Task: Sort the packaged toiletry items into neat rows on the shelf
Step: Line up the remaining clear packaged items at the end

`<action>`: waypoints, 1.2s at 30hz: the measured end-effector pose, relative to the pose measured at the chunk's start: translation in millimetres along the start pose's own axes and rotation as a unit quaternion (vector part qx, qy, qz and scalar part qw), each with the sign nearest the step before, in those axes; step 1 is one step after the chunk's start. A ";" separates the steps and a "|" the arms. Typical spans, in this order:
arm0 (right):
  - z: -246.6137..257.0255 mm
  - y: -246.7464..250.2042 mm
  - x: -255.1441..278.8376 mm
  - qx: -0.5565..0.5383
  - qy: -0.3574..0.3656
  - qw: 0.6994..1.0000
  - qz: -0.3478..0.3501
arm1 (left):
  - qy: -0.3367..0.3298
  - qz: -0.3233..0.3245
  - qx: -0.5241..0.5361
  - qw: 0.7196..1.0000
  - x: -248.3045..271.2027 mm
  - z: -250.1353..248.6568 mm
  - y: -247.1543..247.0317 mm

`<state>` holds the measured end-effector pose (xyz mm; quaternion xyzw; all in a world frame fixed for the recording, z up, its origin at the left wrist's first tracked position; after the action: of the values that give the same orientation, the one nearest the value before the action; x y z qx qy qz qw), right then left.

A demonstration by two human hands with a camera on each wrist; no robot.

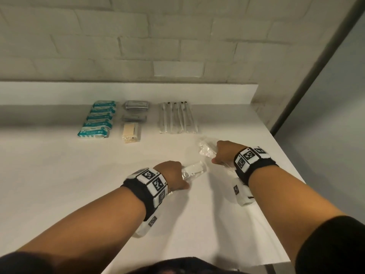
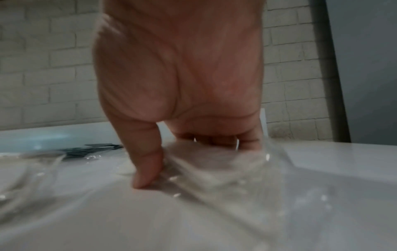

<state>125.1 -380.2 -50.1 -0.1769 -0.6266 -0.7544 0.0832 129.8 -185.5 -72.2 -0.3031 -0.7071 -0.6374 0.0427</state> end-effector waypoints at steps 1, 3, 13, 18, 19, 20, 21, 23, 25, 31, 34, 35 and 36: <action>-0.9 0.0 3.0 -0.014 -0.002 1.000 -0.004 | 0.000 -0.001 0.003 1.000 -0.1 0.1 0.1; -7.0 1.3 9.3 -0.040 -0.011 0.999 -0.005 | 0.003 0.003 0.021 1.000 0.3 -1.6 2.2; -77.8 41.7 20.1 -0.209 -0.066 0.965 -0.142 | -0.017 -0.057 0.312 0.948 -35.2 -61.0 55.0; -74.6 65.0 19.3 -0.558 0.035 0.801 -0.215 | -0.044 -0.034 0.369 0.928 -57.7 -104.3 67.0; -76.7 65.0 17.6 -0.563 0.045 0.799 -0.207 | -0.051 -0.027 0.380 0.923 -60.7 -112.0 67.9; -83.3 66.0 14.7 -0.550 0.048 0.809 -0.203 | -0.054 -0.025 0.381 0.923 -66.1 -121.0 69.1; -88.4 67.2 13.5 -0.538 0.047 0.817 -0.200 | -0.053 -0.030 0.373 0.926 -69.6 -126.9 70.6; -106.9 73.9 9.4 -0.515 0.031 0.830 -0.213 | -0.039 -0.049 0.355 0.933 -80.0 -136.7 74.8; -127.3 81.6 3.7 -0.508 0.010 0.829 -0.234 | -0.027 -0.071 0.343 0.936 -92.5 -141.7 80.4; -152.0 115.5 -23.1 -0.478 0.034 0.832 -0.280 | -0.020 -0.234 0.099 0.967 -123.7 -147.7 119.7; -145.1 130.7 -33.8 -0.411 0.092 0.847 -0.326 | -0.065 -0.257 -0.068 0.962 -137.0 -161.5 142.9; -140.7 133.4 -37.0 -0.351 0.112 0.866 -0.338 | -0.073 -0.239 -0.121 0.961 -145.6 -165.9 147.0; -134.3 131.7 -40.2 -0.284 0.130 0.894 -0.322 | -0.075 -0.207 -0.159 0.962 -154.3 -168.2 147.1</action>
<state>186.1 -541.4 35.1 0.1180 -0.3922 -0.9020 -0.1368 271.4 -398.7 18.6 -0.2003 -0.6451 -0.7118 -0.1924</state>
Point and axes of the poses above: each hand's wrist, its own x-axis away from the middle knuckle, its own y-axis out of the back of the hand, z = x × y, the point moved 6 cm from there along -x, towards the middle knuckle, and after that the axes turned 14 degrees about y, right-handed, at the moved point
